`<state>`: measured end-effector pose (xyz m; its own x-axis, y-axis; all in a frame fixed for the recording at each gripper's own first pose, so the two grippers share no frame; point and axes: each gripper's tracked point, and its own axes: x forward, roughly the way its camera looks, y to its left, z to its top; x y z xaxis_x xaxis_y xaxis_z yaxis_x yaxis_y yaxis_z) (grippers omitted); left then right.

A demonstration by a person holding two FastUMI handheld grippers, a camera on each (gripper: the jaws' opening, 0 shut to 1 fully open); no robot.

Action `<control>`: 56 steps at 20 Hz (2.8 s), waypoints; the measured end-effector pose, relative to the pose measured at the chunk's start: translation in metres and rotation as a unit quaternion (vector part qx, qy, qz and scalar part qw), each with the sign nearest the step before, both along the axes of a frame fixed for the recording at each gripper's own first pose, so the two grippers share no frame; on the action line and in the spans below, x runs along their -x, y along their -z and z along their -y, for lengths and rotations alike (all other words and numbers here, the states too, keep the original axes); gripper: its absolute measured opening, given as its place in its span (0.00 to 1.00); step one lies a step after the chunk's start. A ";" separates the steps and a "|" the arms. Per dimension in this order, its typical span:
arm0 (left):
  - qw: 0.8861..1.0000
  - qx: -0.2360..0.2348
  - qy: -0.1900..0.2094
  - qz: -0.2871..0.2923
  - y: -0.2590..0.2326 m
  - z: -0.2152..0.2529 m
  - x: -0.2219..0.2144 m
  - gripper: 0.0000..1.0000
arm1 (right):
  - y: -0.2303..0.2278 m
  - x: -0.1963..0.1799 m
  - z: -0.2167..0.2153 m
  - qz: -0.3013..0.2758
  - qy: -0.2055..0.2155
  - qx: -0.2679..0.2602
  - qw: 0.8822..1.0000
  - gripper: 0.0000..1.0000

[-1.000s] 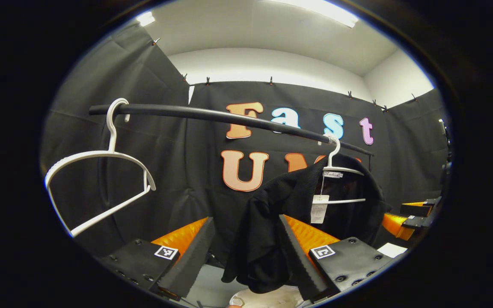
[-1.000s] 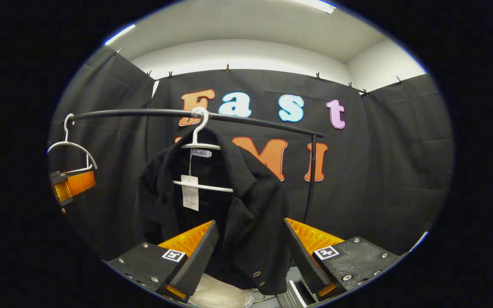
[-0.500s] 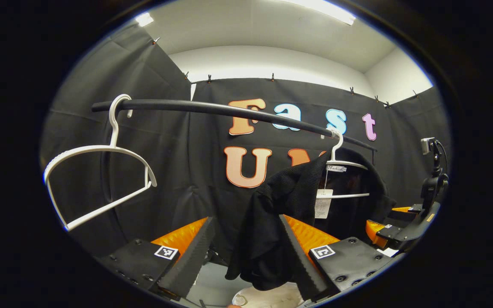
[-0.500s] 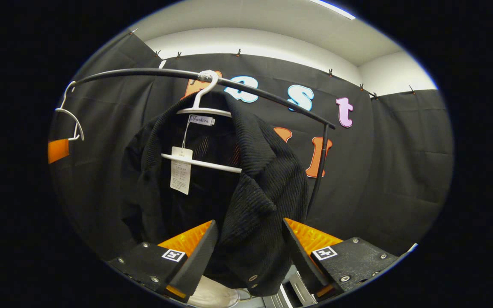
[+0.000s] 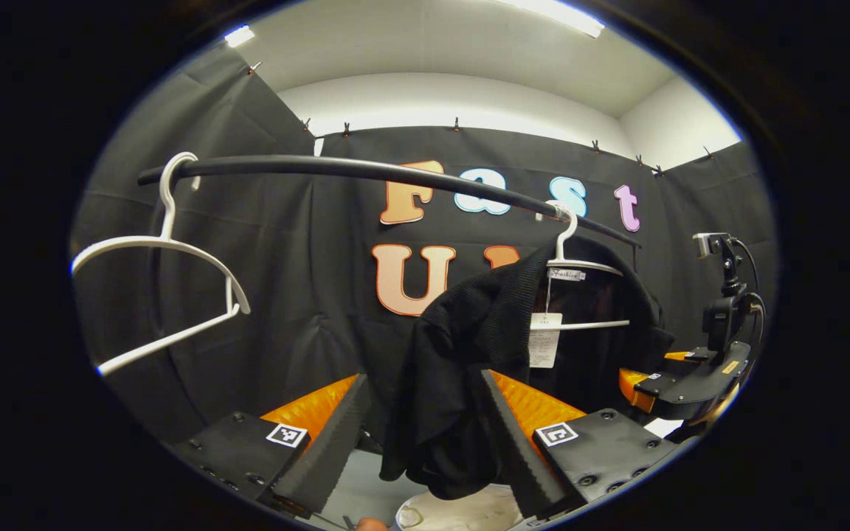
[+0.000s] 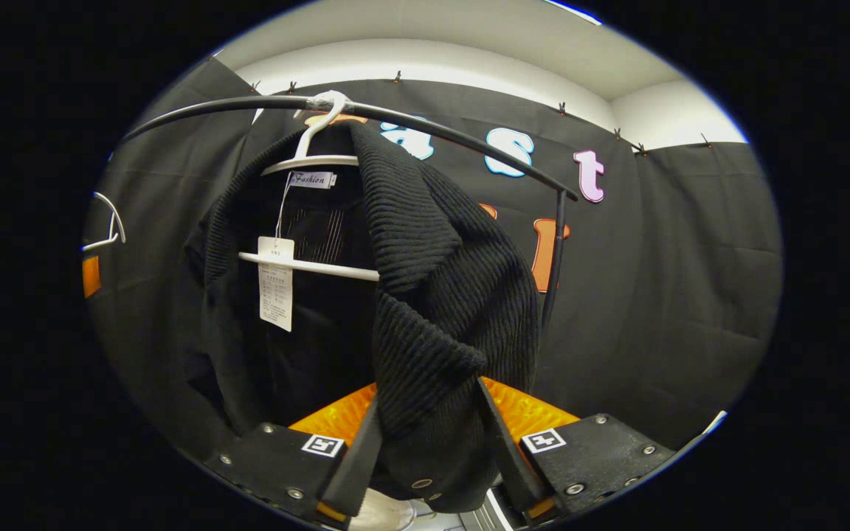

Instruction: Grasp the clothes on the hanger with both hands and then place them into the laundry hamper below.

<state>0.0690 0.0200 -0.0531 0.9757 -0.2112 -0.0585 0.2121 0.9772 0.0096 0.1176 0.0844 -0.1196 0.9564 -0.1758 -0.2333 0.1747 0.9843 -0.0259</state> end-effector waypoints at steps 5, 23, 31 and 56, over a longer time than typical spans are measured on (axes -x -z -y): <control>1.000 0.006 0.024 -0.017 0.019 0.028 -0.016 0.93 | 0.001 -0.001 0.004 0.001 -0.001 -0.025 1.000 0.33; 0.997 -0.023 0.055 -0.043 0.098 0.107 -0.089 0.93 | -0.054 0.039 0.038 0.028 0.008 -0.040 0.999 0.04; 0.997 -0.037 0.030 -0.058 0.112 0.084 -0.115 0.82 | -0.099 0.051 0.068 0.069 0.026 -0.024 0.997 0.03; 0.991 -0.069 -0.105 0.040 -0.002 -0.069 -0.185 0.14 | -0.096 -0.110 0.110 0.053 -0.153 -0.163 0.973 0.01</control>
